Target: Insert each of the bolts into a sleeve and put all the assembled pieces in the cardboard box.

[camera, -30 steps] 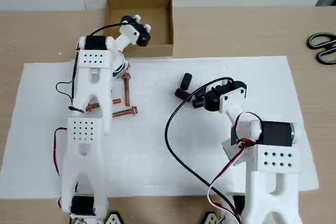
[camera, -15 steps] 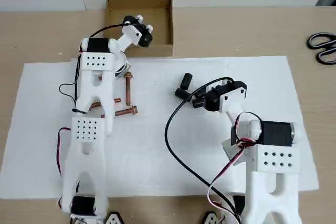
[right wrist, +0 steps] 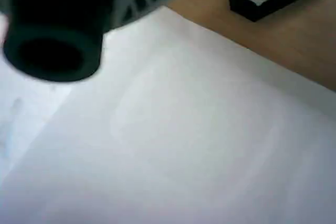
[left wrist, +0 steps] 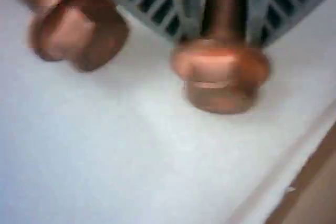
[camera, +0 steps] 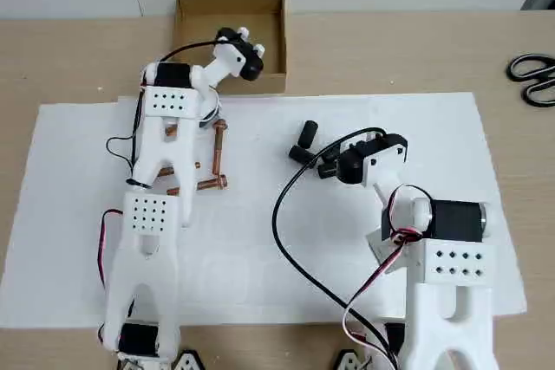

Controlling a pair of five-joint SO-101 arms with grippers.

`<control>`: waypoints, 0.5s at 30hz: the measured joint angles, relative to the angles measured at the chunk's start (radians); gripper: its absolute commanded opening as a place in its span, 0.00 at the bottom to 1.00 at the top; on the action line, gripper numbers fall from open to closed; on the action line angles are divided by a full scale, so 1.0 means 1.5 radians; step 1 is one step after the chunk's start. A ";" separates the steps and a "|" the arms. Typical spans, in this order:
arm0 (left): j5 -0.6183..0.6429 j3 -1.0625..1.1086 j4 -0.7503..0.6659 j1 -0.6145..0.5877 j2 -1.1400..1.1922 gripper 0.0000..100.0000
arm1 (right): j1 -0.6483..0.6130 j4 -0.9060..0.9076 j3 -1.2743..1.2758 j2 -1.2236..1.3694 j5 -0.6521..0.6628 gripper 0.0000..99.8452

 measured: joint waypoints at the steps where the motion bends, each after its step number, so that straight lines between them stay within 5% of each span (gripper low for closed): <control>1: 0.001 0.000 0.000 0.002 0.000 0.01 | 0.000 0.000 0.000 0.000 0.000 0.01; 15: 0.028 -0.048 0.050 0.006 -0.005 0.01 | 0.000 0.000 0.000 -0.004 0.000 0.01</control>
